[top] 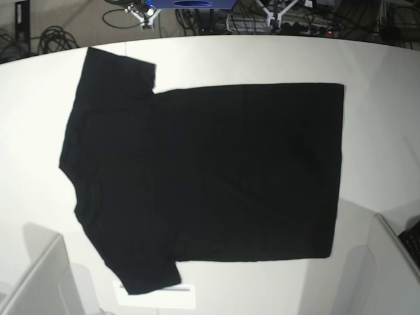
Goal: Fold the T-shirt properly
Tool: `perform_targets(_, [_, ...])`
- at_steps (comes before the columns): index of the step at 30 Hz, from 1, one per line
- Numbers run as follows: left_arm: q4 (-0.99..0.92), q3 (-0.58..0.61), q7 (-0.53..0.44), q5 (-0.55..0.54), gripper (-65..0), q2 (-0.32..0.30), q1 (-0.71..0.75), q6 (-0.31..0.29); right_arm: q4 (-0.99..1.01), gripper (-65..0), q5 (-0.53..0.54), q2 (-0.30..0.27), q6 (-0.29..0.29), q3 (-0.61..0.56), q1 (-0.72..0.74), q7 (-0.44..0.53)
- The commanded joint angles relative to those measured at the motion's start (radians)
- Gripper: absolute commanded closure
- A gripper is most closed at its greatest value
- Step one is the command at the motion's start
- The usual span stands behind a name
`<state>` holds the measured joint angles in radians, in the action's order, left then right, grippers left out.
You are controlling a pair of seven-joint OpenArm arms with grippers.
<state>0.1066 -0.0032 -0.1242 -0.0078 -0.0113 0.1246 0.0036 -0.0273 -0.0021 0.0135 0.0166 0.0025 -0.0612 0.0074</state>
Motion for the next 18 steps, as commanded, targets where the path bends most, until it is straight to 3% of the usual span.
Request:
perform_targets(1, [0.003,0.001,-0.01,0.001,0.0,0.006,-0.001,0.003,-0.004,-38.9,0.003,-0.004,-0.008,0.0,-0.001,-0.001])
perform_targets(3, [0.003,0.001,-0.01,0.001,0.0,0.003,-0.001,0.003,-0.004,-44.0,0.0,-0.001,-0.01,-0.003,-0.009,-0.001])
perform_targets(5, [0.003,0.001,-0.01,0.001,0.0,0.003,-0.001,0.003,-0.021,-41.6,0.0,-0.001,-0.01,-0.003,-0.019,-0.001])
perform_targets(8, [0.003,0.001,-0.01,0.001,0.0,0.003,0.0,0.003,-0.073,-32.0,0.0,-0.002,-0.01,-0.003,-0.048,-0.001])
perform_targets(10, [0.003,0.001,-0.01,0.001,-1.3,0.003,0.002,0.003,-0.109,-18.6,0.001,-0.002,-0.01,-0.003,-0.067,-0.001])
perform_targets(12, [0.003,0.001,-0.01,0.001,-7.4,0.003,0.005,0.003,-0.127,-1.7,0.003,-0.002,-0.01,0.001,-0.081,-0.001])
perform_targets(18, [0.003,0.01,-0.01,0.002,-40.8,0.003,0.008,0.003,-0.128,0.0,0.003,-0.002,-0.01,0.0,-0.087,-0.001])
